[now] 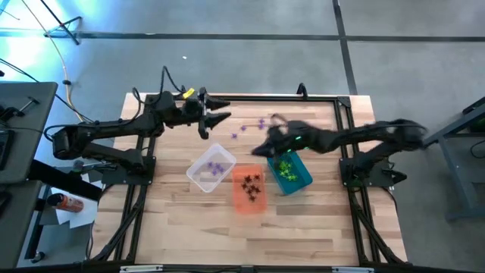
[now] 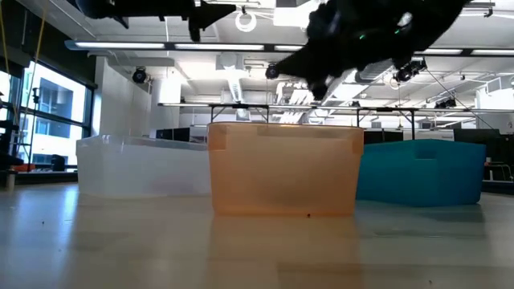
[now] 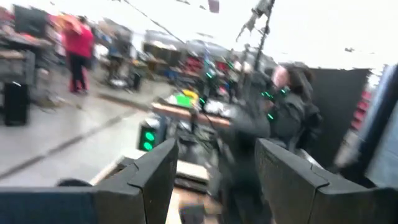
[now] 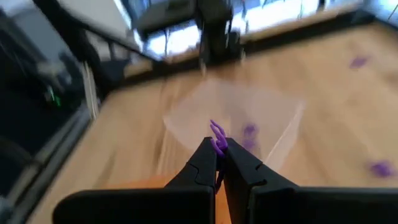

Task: Sort Halloween decoration
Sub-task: Put the purple spider toy into the transparent bin

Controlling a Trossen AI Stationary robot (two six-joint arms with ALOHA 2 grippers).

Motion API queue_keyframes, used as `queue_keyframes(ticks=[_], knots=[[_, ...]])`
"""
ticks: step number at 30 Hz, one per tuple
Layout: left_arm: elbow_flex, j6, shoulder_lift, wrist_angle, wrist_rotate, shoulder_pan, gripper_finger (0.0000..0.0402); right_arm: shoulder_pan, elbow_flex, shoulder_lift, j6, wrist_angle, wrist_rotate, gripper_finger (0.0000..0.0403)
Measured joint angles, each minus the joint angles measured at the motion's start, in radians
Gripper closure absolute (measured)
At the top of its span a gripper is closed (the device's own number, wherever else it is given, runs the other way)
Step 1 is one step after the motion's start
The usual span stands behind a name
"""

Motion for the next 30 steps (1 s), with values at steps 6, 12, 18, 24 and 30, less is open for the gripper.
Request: queue_keyframes(ticks=[6,12,18,24,30], knots=[[0.000,-0.030,0.000,0.073,-0.040,0.015,0.0200,0.054,0.212,0.332,-0.044,0.000,0.002,0.0402],[0.000,-0.079,0.000,0.073,-0.036,0.008,0.0200,0.098,0.507,0.581,-0.088,-0.053,0.003,0.0402],[0.000,-0.079,-0.001,0.148,-0.031,0.004,0.0200,0.107,0.738,0.704,-0.165,-0.339,0.006,0.0378],[0.000,-0.079,-0.002,0.189,-0.030,0.006,0.0200,0.103,0.867,0.751,-0.180,-0.518,0.016,0.0279],[0.000,-0.055,-0.002,0.198,-0.030,0.008,0.0200,0.088,0.978,0.750,-0.287,-0.729,0.028,0.0184]])
